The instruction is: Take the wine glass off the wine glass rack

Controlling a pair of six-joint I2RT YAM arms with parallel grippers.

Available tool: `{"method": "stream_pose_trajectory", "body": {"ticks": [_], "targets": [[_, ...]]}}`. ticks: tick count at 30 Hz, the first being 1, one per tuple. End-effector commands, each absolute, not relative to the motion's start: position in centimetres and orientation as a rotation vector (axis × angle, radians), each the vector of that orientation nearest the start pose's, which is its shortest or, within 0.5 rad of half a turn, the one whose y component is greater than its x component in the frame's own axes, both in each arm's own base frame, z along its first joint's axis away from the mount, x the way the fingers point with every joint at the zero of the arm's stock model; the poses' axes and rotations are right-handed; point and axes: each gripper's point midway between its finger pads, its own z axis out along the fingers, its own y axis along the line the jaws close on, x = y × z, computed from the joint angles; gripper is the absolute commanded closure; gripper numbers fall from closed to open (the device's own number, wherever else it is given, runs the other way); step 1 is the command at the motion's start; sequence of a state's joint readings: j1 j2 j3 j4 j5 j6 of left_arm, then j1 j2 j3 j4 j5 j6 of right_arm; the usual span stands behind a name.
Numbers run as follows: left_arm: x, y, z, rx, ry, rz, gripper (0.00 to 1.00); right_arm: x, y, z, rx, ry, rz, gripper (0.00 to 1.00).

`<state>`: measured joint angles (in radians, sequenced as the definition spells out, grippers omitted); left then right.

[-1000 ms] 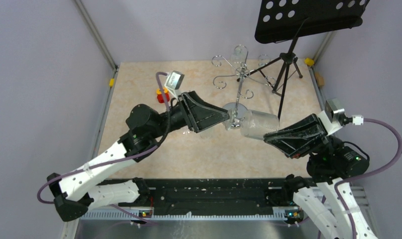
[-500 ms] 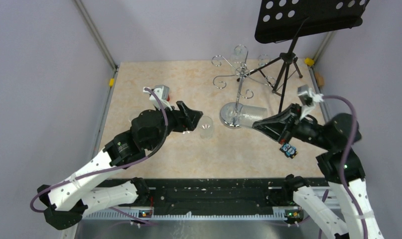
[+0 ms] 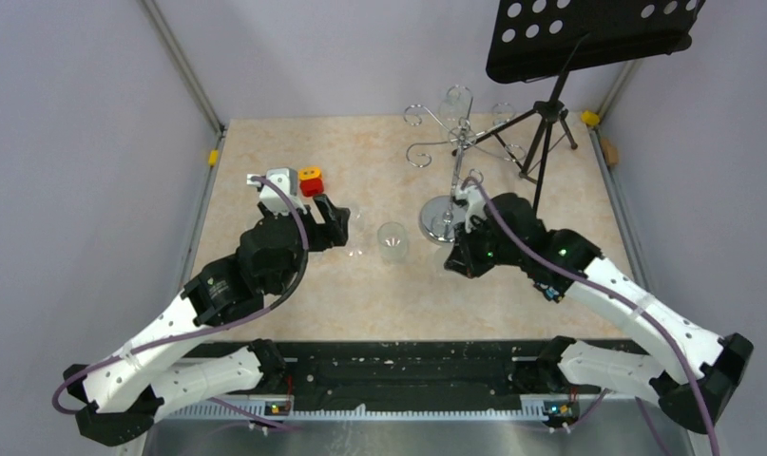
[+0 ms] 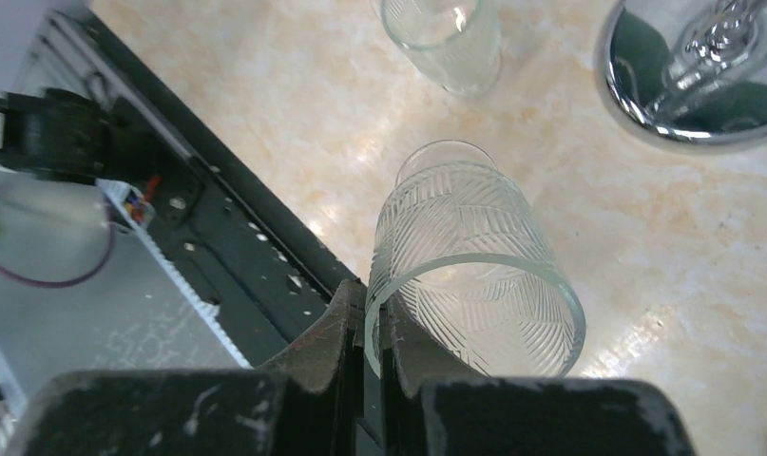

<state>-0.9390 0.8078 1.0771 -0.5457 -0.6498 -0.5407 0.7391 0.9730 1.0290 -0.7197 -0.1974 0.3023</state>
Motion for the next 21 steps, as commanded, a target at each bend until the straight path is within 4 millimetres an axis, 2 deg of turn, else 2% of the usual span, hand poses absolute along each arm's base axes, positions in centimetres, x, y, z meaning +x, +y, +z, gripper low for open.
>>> {"method": "stream_pose_trajectory", "body": {"ticks": [1,5,8,14,21], "targets": [[22.9,-14.9,35.1,-0.127,1.758,-0.446,0.2,20.8,23.3,23.0,-0.581,2.201,0.528,1.0],[22.8,-14.6,35.4,-0.131,1.749,-0.45,0.2,21.0,25.2,20.7,-0.669,2.244,0.412,1.0],[22.7,-14.4,35.4,-0.133,1.746,-0.447,0.2,21.3,25.8,19.6,-0.696,2.255,0.354,1.0],[22.6,-14.1,35.4,-0.139,1.74,-0.451,0.2,21.0,27.0,18.0,-0.725,2.235,0.376,1.0],[22.6,-14.4,35.2,-0.128,1.744,-0.455,0.2,21.0,27.0,15.1,-0.749,2.263,0.32,1.0]]}}
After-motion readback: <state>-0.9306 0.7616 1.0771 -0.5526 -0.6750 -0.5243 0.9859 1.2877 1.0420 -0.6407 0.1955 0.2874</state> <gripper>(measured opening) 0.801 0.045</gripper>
